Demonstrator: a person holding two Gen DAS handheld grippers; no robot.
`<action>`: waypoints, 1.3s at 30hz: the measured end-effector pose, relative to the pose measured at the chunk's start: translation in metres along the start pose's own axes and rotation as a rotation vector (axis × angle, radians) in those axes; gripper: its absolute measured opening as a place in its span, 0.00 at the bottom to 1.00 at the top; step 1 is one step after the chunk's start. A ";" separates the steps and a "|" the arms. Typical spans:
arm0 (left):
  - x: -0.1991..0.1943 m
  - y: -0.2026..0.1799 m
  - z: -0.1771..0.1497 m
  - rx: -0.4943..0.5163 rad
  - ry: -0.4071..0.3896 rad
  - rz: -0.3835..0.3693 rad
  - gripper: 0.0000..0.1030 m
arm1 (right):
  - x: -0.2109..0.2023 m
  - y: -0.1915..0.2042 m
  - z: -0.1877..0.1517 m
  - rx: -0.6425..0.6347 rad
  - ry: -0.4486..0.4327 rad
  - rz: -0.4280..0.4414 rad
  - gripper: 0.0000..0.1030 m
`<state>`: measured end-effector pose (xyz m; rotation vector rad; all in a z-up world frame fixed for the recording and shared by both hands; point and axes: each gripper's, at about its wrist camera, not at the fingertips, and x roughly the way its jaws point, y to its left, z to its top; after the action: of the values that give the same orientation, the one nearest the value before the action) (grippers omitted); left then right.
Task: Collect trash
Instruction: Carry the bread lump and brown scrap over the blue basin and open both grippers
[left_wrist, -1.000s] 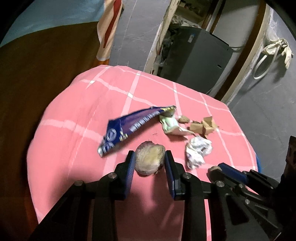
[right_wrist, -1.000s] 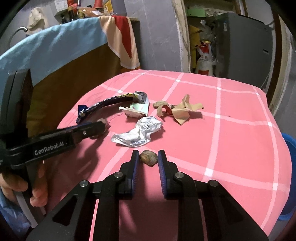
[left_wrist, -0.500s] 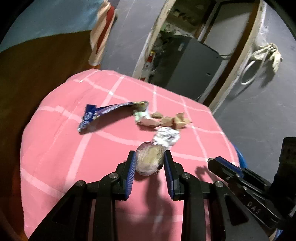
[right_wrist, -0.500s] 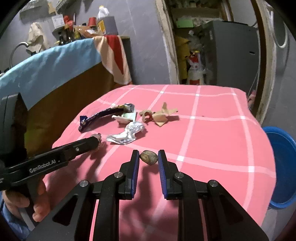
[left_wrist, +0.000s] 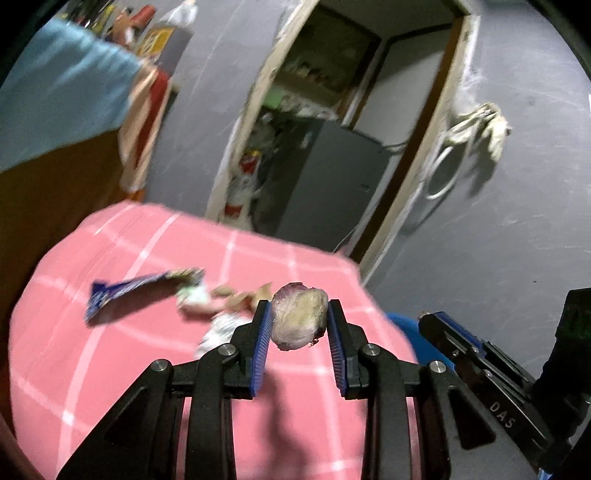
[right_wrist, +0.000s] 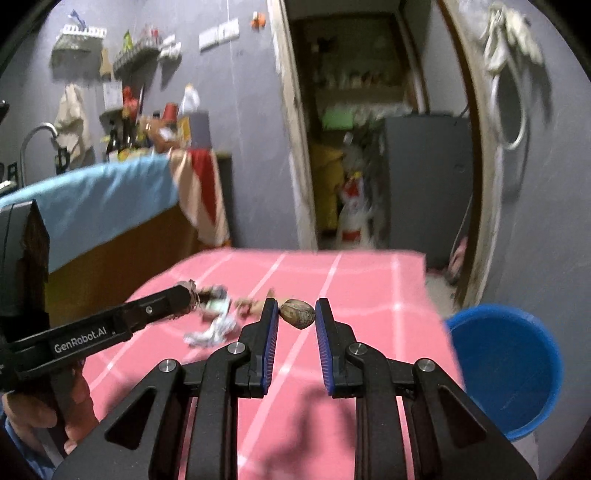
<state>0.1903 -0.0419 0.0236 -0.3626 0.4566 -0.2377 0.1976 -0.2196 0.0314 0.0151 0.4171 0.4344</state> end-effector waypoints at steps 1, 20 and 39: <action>0.000 -0.006 0.003 0.011 -0.019 -0.015 0.25 | -0.006 -0.004 0.004 -0.004 -0.028 -0.012 0.18; 0.045 -0.142 0.026 0.197 -0.178 -0.279 0.25 | -0.085 -0.101 0.040 -0.004 -0.294 -0.288 0.18; 0.163 -0.200 -0.023 0.195 0.171 -0.306 0.25 | -0.066 -0.194 -0.017 0.184 -0.090 -0.395 0.18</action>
<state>0.2929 -0.2798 0.0197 -0.2200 0.5407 -0.6100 0.2148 -0.4240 0.0214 0.1285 0.3596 0.0051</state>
